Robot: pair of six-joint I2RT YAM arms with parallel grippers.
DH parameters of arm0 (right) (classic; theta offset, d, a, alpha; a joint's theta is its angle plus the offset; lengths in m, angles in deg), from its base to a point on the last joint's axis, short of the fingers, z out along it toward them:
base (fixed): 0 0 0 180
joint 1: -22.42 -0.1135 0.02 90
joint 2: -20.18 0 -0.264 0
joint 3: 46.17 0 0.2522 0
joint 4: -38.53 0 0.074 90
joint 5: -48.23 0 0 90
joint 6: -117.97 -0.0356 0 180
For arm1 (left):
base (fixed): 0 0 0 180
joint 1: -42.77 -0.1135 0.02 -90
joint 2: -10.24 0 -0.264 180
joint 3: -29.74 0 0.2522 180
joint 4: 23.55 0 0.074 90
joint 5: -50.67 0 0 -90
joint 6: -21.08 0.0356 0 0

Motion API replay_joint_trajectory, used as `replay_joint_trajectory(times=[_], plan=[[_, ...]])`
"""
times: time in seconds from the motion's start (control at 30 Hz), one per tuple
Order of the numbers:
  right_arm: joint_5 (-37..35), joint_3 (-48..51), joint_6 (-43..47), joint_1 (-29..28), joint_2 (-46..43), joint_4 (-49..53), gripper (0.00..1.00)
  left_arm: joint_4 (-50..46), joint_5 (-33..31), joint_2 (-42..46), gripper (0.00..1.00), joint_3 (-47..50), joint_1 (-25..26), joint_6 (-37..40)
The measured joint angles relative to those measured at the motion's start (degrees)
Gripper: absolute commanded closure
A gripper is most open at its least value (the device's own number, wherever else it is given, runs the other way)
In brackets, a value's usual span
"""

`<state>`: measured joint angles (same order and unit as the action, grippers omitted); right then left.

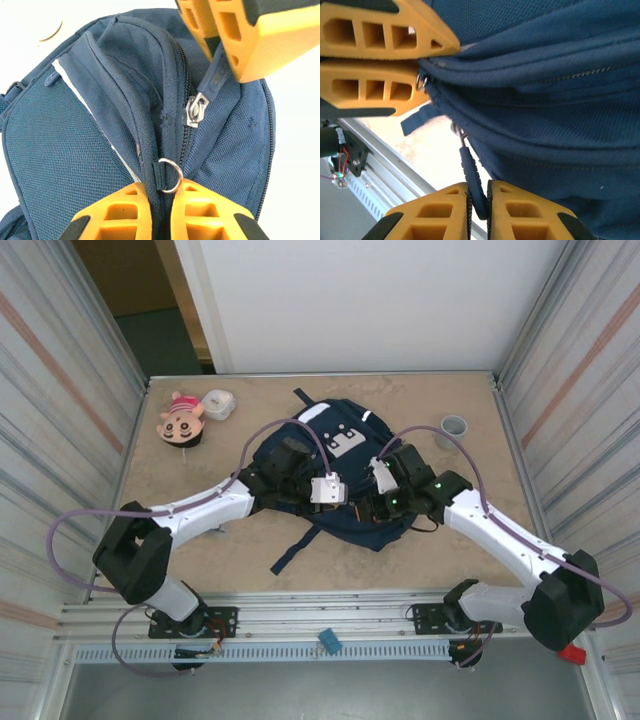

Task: Pack the student bag

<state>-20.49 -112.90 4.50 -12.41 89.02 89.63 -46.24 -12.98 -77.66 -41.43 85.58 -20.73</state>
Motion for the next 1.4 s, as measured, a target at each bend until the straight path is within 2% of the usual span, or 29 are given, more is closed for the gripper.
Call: replay_joint_trajectory(times=[0.1,0.23,0.43,0.67,0.9,1.07,1.13,1.17,1.23,1.33,1.4], plan=[[0.0,-0.4,0.0,0.0,0.9,-0.4,0.75,-0.4,0.8,0.2,1.0,0.0,0.0,0.0],[0.7,-0.8,0.0,0.0,1.8,-0.5,0.76,-1.1,1.5,0.6,1.0,0.0,0.0,0.0],[2.6,-2.4,0.5,-1.2,3.0,-0.3,1.0,-1.3,1.0,1.0,1.0,0.0,0.0,-0.2],[2.8,-2.4,0.4,-0.1,1.8,0.1,1.0,-0.2,1.8,2.1,1.0,1.6,-1.5,-0.4],[4.1,0.1,0.6,5.9,-4.3,1.0,1.0,1.2,3.9,5.4,1.0,4.7,-4.5,-0.3],[4.3,1.5,1.3,9.6,-5.0,2.2,1.0,-0.1,4.8,8.7,1.0,7.7,-7.2,0.0],[5.5,1.7,1.5,9.7,-5.0,2.1,1.0,-0.2,5.3,10.0,0.93,9.0,-8.0,0.1],[6.3,1.7,1.5,9.5,-5.0,1.7,1.0,-0.3,5.4,10.6,0.86,9.6,-8.3,0.1],[7.4,1.8,1.5,8.2,-5.0,1.0,1.0,-0.6,5.6,11.8,0.65,10.5,-8.7,0.1],[7.5,1.9,1.5,5.3,-4.9,0.0,1.0,-3.0,4.9,13.3,0.45,10.7,-8.7,-2.5],[7.5,1.9,1.5,3.4,-4.5,-0.2,1.0,-4.8,2.0,13.9,0.36,10.1,-7.4,-5.1]])
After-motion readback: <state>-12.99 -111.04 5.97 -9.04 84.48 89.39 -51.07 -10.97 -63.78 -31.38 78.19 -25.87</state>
